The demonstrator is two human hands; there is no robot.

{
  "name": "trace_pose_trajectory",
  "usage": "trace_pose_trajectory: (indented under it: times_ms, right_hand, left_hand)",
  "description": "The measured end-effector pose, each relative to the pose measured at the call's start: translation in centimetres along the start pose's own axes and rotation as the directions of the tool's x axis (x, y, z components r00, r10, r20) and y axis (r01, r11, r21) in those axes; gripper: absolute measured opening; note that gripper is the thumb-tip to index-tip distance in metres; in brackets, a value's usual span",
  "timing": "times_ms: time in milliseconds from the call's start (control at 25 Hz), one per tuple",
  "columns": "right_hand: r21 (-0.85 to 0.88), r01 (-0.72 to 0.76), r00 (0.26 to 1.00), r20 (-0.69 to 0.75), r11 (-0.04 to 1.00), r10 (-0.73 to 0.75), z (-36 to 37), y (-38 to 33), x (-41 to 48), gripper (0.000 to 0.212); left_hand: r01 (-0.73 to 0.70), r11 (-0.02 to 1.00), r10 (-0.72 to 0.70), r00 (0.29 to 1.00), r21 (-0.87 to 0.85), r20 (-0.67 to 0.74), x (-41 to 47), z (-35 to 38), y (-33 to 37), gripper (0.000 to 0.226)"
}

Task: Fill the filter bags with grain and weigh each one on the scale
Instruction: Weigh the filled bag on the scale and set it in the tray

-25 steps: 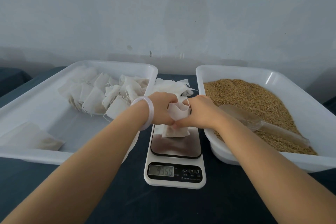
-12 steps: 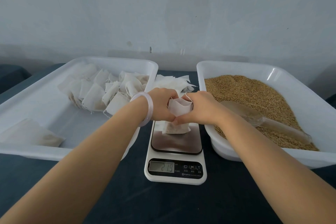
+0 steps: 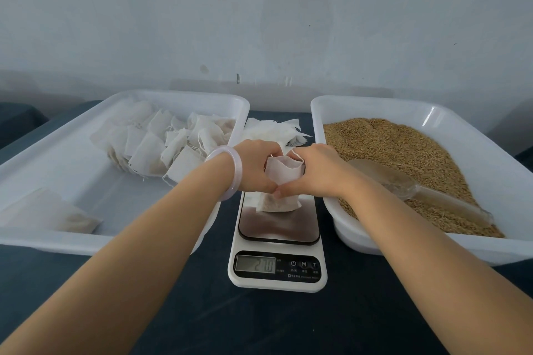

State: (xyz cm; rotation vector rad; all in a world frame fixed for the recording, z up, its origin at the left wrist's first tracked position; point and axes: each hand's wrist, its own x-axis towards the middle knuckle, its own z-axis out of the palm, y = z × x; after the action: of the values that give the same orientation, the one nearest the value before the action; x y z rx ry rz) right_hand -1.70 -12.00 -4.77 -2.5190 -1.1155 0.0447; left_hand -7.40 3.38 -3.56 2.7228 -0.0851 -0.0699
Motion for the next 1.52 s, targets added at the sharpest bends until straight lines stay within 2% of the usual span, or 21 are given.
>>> trace_pose_trajectory:
  times_ms: [640, 800, 880, 1040, 1200, 1360, 1520]
  right_hand:
    - [-0.016, -0.002, 1.000, 0.012, 1.000, 0.002, -0.1, -0.1, -0.1, 0.053]
    - [0.003, -0.003, 1.000, 0.021, 1.000, 0.003, -0.2, -0.2, -0.2, 0.049]
    - [0.033, -0.012, 0.999, 0.034, 0.999, 0.011, -0.3, -0.2, -0.3, 0.045]
    - [0.031, -0.021, 0.999, 0.029, 0.999, 0.020, -0.2, 0.0, -0.3, 0.049]
    - [0.203, -0.036, 0.999, -0.021, 0.979, 0.041, 0.0, 0.7, -0.2, 0.046]
    - [0.314, -0.029, 0.994, -0.091, 0.949, 0.061, 0.0, 0.9, 0.0, 0.031]
    - [0.328, 0.012, 0.993, -0.111, 0.945, 0.026, 0.1, 0.7, 0.0, 0.026]
  left_hand:
    - [0.002, 1.000, -0.002, 1.000, 0.000, 0.010, -0.1, -0.1, 0.3, 0.035]
    - [-0.005, 0.999, 0.003, 0.999, 0.053, 0.036, -0.2, 0.1, 0.4, 0.025]
    - [-0.018, 0.998, 0.015, 0.999, 0.066, 0.036, -0.2, 0.2, 0.5, 0.029]
    - [-0.012, 1.000, 0.011, 0.999, -0.022, -0.048, -0.3, 0.0, 0.4, 0.029]
    - [-0.031, 0.993, 0.022, 0.997, -0.115, -0.077, -0.8, -0.3, 0.4, 0.013]
    - [-0.010, 0.996, 0.004, 0.998, -0.086, -0.067, -0.8, -0.6, 0.3, 0.033]
    - [0.020, 0.999, -0.022, 0.997, -0.035, -0.069, -0.7, -0.6, 0.3, 0.038]
